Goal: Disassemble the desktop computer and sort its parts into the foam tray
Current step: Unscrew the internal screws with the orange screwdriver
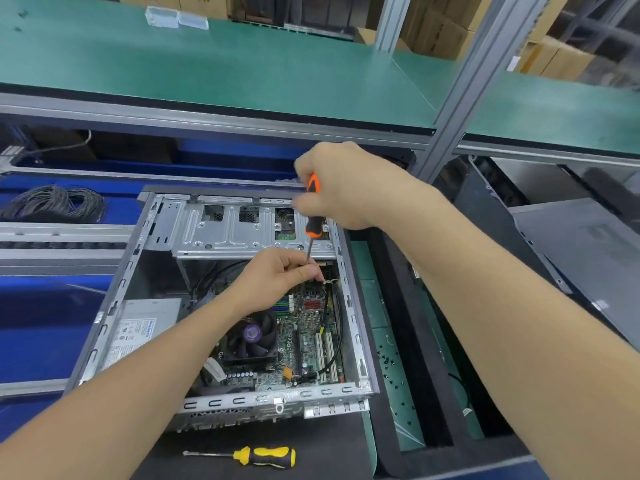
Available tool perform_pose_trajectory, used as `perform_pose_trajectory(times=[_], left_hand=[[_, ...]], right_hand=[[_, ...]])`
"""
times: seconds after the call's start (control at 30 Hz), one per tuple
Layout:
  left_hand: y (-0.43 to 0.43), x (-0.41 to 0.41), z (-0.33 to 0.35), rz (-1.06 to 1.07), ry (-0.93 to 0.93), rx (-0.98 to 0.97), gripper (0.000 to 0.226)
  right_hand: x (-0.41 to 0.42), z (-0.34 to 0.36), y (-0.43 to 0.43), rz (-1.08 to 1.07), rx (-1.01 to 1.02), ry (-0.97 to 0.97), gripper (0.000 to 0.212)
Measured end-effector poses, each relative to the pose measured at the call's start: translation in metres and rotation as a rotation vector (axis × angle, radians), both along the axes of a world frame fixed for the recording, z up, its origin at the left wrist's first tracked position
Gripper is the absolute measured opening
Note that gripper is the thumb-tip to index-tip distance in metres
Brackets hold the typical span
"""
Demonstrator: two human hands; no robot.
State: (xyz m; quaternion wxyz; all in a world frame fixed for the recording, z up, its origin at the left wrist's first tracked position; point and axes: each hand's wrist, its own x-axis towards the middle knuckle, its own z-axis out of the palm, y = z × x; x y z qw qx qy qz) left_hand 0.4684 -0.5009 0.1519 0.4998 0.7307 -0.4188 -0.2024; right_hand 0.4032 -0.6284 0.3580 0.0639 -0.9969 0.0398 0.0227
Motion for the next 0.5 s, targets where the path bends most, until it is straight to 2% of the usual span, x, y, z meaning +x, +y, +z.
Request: perform_pose_trajectory(times=[0.13, 0.23, 0.33, 0.43, 0.5], left_hand=[[0.005, 0.004, 0.005, -0.031, 0.092, 0.007, 0.015], [0.004, 0.006, 0.014, -0.066, 0.142, -0.011, 0.015], [0.004, 0.009, 0.029, -0.128, 0.256, -0.113, 0.023], [0.004, 0.012, 0.049, -0.252, 0.361, -0.265, 0.025], [0.002, 0.014, 0.064, -0.324, 0.362, -0.294, 0.028]], right_hand=[[-0.004, 0.015, -0.002, 0.181, -0.026, 0.116, 0.028], [-0.006, 0.022, -0.004, 0.276, -0.115, 0.149, 0.013], [-0.007, 0.016, -0.002, 0.360, -0.232, 0.126, 0.025], [-0.007, 0.007, -0.002, 0.401, -0.226, 0.061, 0.018], [-0.007, 0.006, -0.004, 0.415, -0.197, 0.045, 0.014]])
